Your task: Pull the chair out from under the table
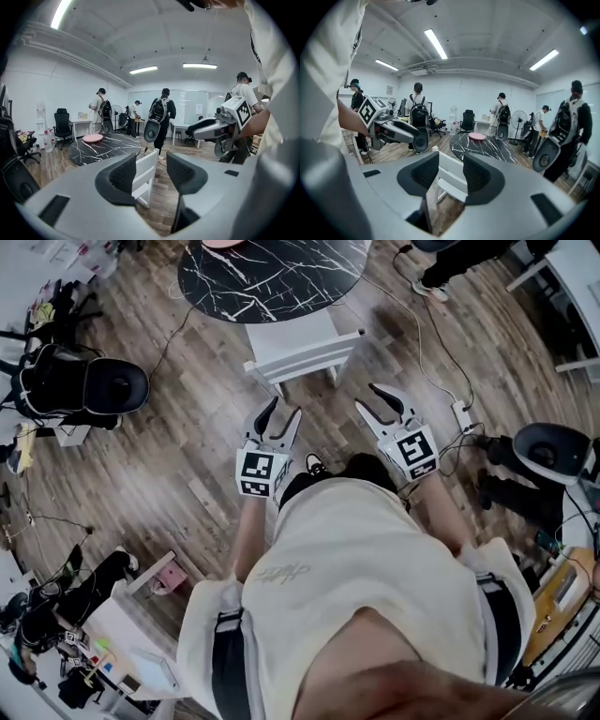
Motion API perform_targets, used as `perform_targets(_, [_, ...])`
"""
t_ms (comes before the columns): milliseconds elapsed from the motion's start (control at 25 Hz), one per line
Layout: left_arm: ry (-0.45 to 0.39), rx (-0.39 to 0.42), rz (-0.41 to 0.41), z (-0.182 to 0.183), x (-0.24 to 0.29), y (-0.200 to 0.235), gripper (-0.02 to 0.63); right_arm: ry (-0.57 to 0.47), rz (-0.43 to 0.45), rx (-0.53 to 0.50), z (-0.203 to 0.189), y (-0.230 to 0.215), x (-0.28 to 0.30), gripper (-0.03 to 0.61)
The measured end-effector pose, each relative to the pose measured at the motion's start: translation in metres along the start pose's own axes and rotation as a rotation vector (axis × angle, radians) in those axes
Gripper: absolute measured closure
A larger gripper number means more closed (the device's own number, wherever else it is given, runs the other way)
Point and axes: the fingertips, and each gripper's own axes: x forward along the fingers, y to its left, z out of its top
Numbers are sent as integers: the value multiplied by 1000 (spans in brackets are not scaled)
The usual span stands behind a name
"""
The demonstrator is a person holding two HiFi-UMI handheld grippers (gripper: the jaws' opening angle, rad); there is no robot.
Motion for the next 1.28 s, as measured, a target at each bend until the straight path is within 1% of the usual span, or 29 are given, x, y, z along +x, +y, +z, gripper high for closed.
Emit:
perform_targets(120, [31,1,0,-7,10,10,390,25,23,-6,2,-7,16,407])
perform_targets(240, [76,13,0,-11,24,19,390,47,59,-46,1,-13,36,407])
perform_targets(360, [112,19,-17,-18,48,28,390,73,117,-105,-4,-26,64,408])
perform_targets(560, [201,39,-13,-29,92,55,390,117,236,-164,-10,-49,120,408])
perform_targets(640, [253,84,-36,-34,111,63,390,169,315,-217,-18,-52,143,406])
perform_targets(760, [350,189,-60,-51,135,73,390,243,427,-328,-37,-47,171,397])
perform_targets(880, [442,261,-97,-66,157,81,390,283,496,-390,-50,-47,192,405])
perform_targets(1040, [557,346,-168,-76,175,84,390,381,577,-515,-69,-44,214,405])
perform_targets(1160, [647,421,-239,-88,186,80,390,475,687,-571,-87,-33,222,405])
perform_targets(1200, [676,438,-263,-94,190,79,390,493,710,-596,-92,-29,225,398])
perform_targets(1280, [731,454,-313,-107,196,77,390,510,715,-656,-98,-26,235,407])
